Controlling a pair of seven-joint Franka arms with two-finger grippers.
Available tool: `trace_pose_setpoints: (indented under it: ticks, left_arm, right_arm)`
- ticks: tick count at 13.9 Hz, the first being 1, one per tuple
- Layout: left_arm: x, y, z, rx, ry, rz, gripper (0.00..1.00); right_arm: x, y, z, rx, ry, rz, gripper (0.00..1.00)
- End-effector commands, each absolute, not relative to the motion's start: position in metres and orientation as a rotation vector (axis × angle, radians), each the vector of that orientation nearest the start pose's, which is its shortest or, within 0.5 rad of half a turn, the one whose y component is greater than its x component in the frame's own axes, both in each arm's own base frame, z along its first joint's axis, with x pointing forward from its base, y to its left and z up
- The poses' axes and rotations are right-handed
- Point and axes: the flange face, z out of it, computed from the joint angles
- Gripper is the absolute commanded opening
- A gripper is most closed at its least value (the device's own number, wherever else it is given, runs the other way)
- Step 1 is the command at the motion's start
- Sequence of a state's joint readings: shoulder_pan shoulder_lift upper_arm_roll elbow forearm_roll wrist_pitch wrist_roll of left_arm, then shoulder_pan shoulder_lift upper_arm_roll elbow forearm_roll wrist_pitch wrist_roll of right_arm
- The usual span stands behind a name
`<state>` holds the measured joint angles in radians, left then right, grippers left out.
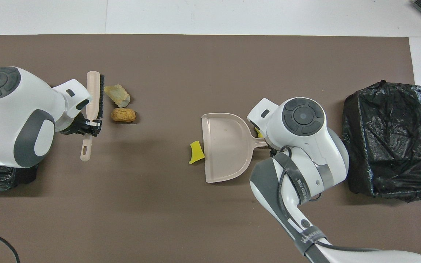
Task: Sweep and dump trash in bin
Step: 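Sweep the bread pieces into the dustpan with the left gripper's brush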
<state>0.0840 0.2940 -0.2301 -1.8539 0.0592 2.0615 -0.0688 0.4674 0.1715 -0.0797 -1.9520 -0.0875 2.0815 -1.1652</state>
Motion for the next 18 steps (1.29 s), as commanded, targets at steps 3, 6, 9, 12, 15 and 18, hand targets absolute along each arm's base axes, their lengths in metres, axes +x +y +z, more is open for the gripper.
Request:
trace_pose_setpoints:
  ticks: [3, 6, 9, 12, 15, 18]
  left_arm:
    - [0.588, -0.102, 0.339, -3.125, 0.172, 0.210, 0.00]
    - [0.563, -0.135, 0.339, -3.124, 0.137, 0.330, 0.00]
    - [0.535, -0.179, 0.336, -3.117, 0.149, 0.367, 0.00]
    - [0.503, -0.228, 0.335, -3.125, 0.188, 0.400, 0.00]
    - [0.474, -0.283, 0.342, -3.165, 0.200, 0.419, 0.00]
    - [0.452, -0.322, 0.345, -3.188, 0.231, 0.411, 0.00]
  right_arm:
    - [0.541, 0.217, 0.393, 2.163, 2.166, -0.105, 0.00]
    - [0.540, 0.218, 0.393, 2.193, 2.134, -0.103, 0.00]
    - [0.540, 0.219, 0.390, 2.196, 2.129, -0.098, 0.00]
    - [0.536, 0.239, 0.382, 2.220, 2.093, -0.065, 0.00]
    - [0.534, 0.252, 0.373, 2.222, 2.088, -0.057, 0.00]
    - [0.533, 0.263, 0.367, 2.236, 2.073, -0.042, 0.00]
